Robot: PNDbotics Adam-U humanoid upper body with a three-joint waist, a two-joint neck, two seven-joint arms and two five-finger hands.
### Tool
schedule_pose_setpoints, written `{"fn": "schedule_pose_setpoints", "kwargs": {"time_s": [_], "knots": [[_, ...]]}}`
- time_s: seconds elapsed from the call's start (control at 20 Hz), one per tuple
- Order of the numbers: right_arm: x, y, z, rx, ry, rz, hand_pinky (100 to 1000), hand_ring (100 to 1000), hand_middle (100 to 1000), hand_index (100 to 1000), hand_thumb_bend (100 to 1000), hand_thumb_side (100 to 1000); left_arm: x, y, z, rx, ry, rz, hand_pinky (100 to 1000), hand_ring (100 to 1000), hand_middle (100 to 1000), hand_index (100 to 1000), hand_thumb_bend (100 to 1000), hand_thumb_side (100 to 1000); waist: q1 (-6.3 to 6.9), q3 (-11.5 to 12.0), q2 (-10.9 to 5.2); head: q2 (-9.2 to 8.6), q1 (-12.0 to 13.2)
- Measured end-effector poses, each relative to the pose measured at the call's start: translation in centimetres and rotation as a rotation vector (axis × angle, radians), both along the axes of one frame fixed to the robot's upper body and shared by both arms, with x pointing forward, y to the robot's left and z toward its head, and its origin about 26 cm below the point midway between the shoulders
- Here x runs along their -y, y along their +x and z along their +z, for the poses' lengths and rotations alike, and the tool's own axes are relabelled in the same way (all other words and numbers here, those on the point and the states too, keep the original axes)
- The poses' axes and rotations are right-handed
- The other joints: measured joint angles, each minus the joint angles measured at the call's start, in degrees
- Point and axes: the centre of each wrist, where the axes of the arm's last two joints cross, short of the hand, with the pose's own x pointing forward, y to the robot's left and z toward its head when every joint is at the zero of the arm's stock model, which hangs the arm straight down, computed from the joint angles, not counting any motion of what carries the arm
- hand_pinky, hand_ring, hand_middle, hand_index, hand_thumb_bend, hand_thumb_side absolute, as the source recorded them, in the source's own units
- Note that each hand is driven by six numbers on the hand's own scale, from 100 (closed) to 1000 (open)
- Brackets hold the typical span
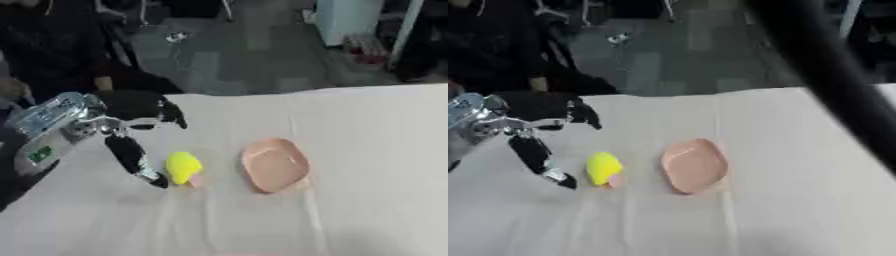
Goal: Pick up objects on the table and place them in the box.
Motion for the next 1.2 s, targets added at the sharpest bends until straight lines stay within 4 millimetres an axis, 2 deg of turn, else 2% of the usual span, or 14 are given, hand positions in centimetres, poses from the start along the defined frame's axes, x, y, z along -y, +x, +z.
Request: {"fn": "schedule_pose_setpoints", "kwargs": {"time_s": [0.45,0.8,1.2], "knots": [[-0.1,0.3,0.7,-0.007,-0.009,0.024,223,377,375,498,100,1000,0.3,0.4,-0.2,-0.097,0.036,-0.048,1000,850,851,895,636,657,0.39,-0.86,0.23,0.10,1.25],[0.0,0.3,0.8,-0.023,-0.006,0.033,225,380,378,500,100,1000,0.2,0.9,-0.2,-0.104,0.161,-0.055,1000,872,853,881,621,655,0.48,-1.21,0.24,0.90,2.46],[0.0,0.6,1.4,-0.030,-0.028,0.034,226,383,382,501,100,1000,-1.4,2.3,-1.8,-0.124,0.205,-0.026,1000,853,851,883,633,645,0.61,-1.78,0.60,1.01,3.25]]}}
